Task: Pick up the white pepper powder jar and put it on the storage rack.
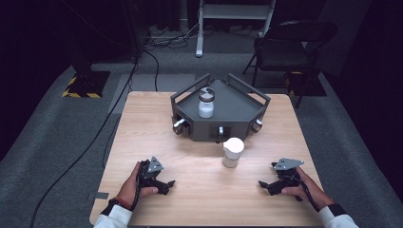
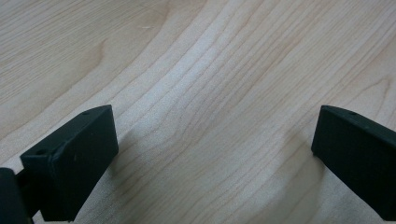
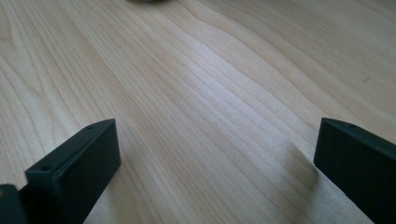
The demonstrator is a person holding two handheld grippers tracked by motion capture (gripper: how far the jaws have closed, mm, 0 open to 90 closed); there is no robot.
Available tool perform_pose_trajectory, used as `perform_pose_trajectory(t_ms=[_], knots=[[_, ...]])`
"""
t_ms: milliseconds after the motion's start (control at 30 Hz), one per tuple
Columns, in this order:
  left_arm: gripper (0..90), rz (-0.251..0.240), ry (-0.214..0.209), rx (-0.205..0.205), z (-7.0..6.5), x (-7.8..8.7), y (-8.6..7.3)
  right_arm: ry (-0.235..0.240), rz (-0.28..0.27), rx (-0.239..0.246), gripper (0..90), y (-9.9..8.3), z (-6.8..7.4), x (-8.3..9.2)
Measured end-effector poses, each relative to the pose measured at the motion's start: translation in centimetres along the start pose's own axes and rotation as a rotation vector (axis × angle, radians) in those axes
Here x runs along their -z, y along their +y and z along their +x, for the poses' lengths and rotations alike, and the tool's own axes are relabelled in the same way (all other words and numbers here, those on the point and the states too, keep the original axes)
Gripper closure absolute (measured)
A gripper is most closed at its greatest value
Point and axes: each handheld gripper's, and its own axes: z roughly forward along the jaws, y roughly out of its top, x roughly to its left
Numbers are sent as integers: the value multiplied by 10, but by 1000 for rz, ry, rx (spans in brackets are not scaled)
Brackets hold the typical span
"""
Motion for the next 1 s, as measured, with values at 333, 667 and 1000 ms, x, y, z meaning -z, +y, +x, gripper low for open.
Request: perform_pose_trajectory(t_ms=[333,667,1000], knots=[[1,0,0,0,0,0,0,-29,-25,58,12,6,8,7],[1,1,0,-1,0,0,0,-18,-97,24,12,10,6,19],[1,0,0,0,0,0,0,-55,-149,51,12,20,13,24]])
